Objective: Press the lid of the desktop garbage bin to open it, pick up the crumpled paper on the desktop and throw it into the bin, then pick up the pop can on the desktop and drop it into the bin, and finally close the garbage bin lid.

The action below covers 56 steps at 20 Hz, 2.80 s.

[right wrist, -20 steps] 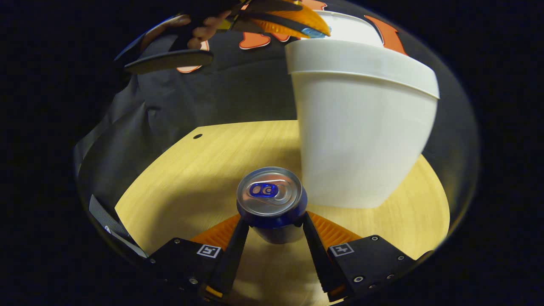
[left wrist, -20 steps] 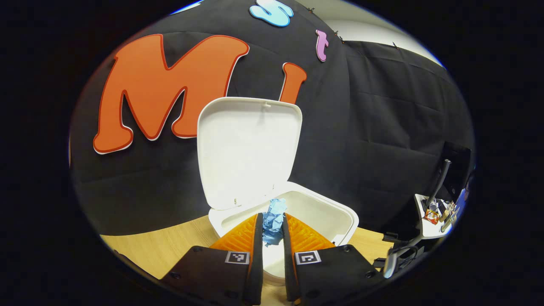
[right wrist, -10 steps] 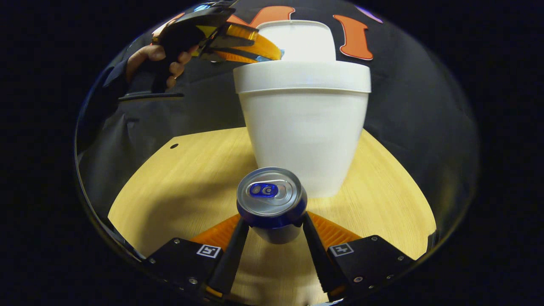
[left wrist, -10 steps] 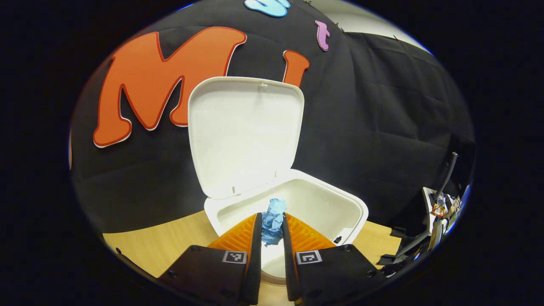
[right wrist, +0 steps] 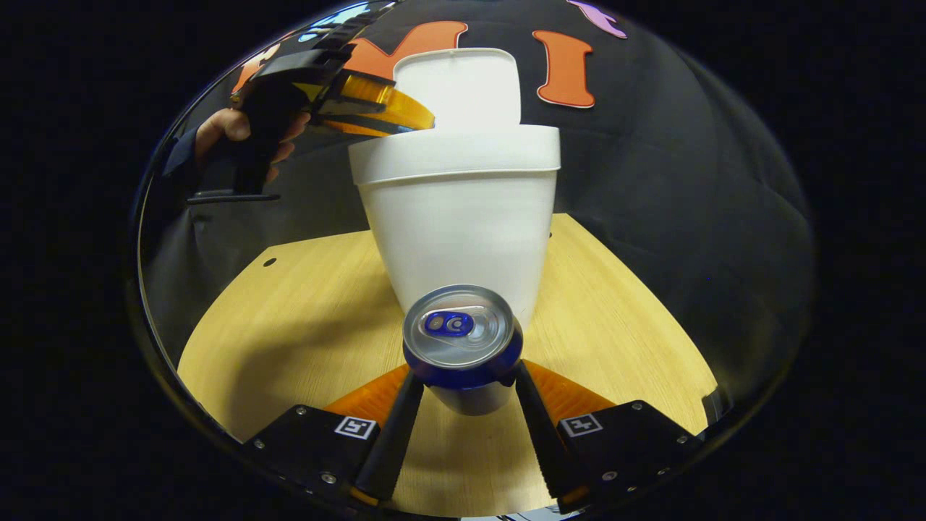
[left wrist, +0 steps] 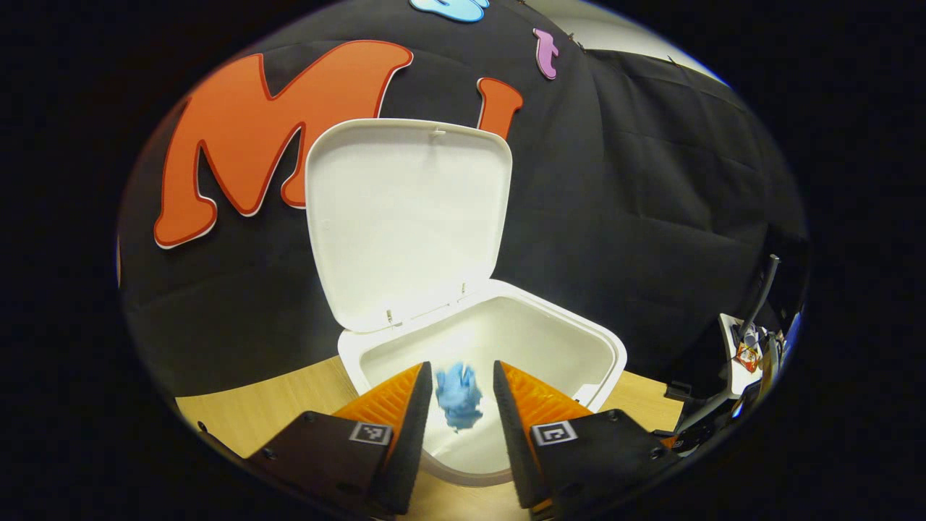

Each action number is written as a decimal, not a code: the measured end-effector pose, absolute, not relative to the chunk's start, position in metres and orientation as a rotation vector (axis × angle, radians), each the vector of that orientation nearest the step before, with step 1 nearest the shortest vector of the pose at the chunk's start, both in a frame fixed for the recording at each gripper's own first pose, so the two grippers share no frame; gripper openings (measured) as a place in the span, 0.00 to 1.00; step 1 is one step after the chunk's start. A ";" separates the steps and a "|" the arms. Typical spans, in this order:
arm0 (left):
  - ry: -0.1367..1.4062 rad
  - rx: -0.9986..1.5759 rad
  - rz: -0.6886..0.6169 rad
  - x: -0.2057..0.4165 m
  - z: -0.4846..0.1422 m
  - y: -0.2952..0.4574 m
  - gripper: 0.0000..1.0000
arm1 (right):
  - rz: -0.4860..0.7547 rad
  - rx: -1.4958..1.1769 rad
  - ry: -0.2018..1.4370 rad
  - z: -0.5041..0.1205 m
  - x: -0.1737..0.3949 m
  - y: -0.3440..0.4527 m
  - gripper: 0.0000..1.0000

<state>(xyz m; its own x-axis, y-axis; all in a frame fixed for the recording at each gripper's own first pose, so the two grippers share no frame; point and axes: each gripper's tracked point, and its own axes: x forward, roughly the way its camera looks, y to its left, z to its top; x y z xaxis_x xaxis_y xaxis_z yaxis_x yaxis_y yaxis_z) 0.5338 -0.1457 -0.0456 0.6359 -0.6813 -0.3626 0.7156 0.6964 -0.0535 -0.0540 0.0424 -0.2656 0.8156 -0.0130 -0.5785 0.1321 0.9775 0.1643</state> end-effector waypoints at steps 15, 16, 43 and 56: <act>0.216 0.051 -0.737 0.501 0.011 -0.070 0.98 | -0.157 0.094 0.493 -0.152 -0.059 -0.010 0.77; 0.212 0.044 -0.722 0.498 0.012 -0.061 0.98 | -0.162 0.095 0.486 -0.147 -0.060 -0.012 0.77; 0.162 -0.017 -0.290 0.426 -0.020 0.155 0.98 | 0.047 -0.051 0.274 -0.013 0.051 -0.008 0.77; 0.206 -0.039 -0.044 0.393 -0.034 0.225 0.98 | 0.149 -0.024 0.265 -0.031 0.119 0.009 0.77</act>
<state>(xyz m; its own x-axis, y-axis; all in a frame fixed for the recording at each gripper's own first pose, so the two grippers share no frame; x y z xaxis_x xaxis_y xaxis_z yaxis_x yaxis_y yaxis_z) 0.3928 0.2246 -0.0345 0.9779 -0.0474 -0.2038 0.0393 0.9983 -0.0435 0.1192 0.0089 -0.0306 0.9541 0.1433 -0.2630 -0.1497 0.9887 -0.0045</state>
